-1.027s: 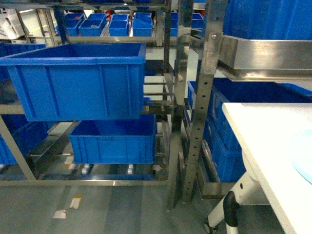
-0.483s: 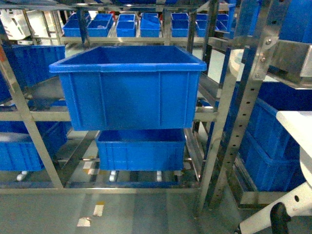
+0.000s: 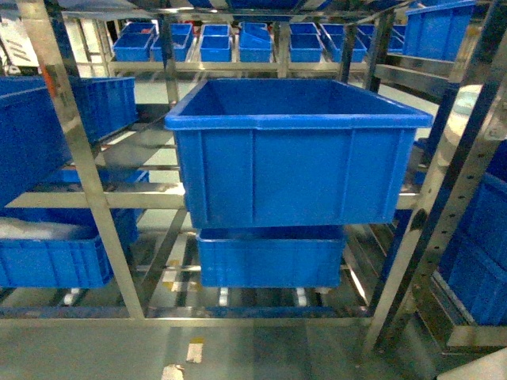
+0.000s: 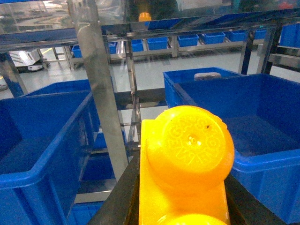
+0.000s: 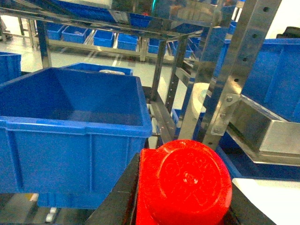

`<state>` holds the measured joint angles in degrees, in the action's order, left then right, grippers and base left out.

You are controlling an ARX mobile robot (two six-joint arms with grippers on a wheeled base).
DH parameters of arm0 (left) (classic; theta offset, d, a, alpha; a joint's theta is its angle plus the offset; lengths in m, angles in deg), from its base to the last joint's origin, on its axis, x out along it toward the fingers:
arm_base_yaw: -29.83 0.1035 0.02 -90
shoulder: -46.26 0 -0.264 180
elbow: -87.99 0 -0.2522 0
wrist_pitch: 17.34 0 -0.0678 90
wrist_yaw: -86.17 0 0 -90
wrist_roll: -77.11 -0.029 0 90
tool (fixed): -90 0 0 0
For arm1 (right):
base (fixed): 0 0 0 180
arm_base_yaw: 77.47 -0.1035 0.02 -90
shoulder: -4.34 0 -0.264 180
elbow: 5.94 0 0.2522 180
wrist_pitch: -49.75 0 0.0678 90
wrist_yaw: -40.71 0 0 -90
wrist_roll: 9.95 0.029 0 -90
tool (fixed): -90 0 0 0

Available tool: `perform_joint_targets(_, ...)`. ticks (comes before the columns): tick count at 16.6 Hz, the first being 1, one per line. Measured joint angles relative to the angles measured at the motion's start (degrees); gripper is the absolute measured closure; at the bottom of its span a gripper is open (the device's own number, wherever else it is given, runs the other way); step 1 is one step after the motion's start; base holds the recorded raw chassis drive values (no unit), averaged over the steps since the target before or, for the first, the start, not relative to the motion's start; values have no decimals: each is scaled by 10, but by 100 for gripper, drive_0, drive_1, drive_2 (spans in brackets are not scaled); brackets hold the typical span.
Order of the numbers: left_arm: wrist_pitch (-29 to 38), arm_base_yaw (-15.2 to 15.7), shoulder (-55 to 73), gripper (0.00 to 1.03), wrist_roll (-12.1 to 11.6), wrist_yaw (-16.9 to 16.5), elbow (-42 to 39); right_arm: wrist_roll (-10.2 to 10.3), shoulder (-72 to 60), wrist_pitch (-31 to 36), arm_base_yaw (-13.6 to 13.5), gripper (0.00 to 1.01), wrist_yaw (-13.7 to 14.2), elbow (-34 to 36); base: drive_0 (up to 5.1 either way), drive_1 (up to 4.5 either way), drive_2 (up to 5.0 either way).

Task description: Sort and place red and yellow blocks in left bins

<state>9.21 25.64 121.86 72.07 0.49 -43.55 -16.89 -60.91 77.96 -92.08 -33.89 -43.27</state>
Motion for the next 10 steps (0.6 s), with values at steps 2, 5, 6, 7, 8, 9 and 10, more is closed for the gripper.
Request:
perform_joint_targets(2,-2,0,0,76,0,0,0,0,0,1,0,74,0,0,-474,357,142)
perform_joint_targets(5,-1,0,0,76,0,0,0,0,0,1,0,74,0,0,-474,357,142)
perform_joint_targets(6,0,0,0,76,0,0,0,0,0,0,0,74,0,0,-474,357,142)
perform_joint_targets(7,-1,0,0,76,0,0,0,0,0,0,0,74,0,0,-474,357,142)
perform_joint_targets(8,-1,0,0,76,0,0,0,0,0,1,0,74,0,0,-474,357,142)
perform_joint_targets(9,-1,0,0,76,0,0,0,0,0,1,0,74,0,0,-474,357,142)
perform_joint_targets(10,-1,0,0,76,0,1,0,0,0,1,0,74,0,0,-474,357,142)
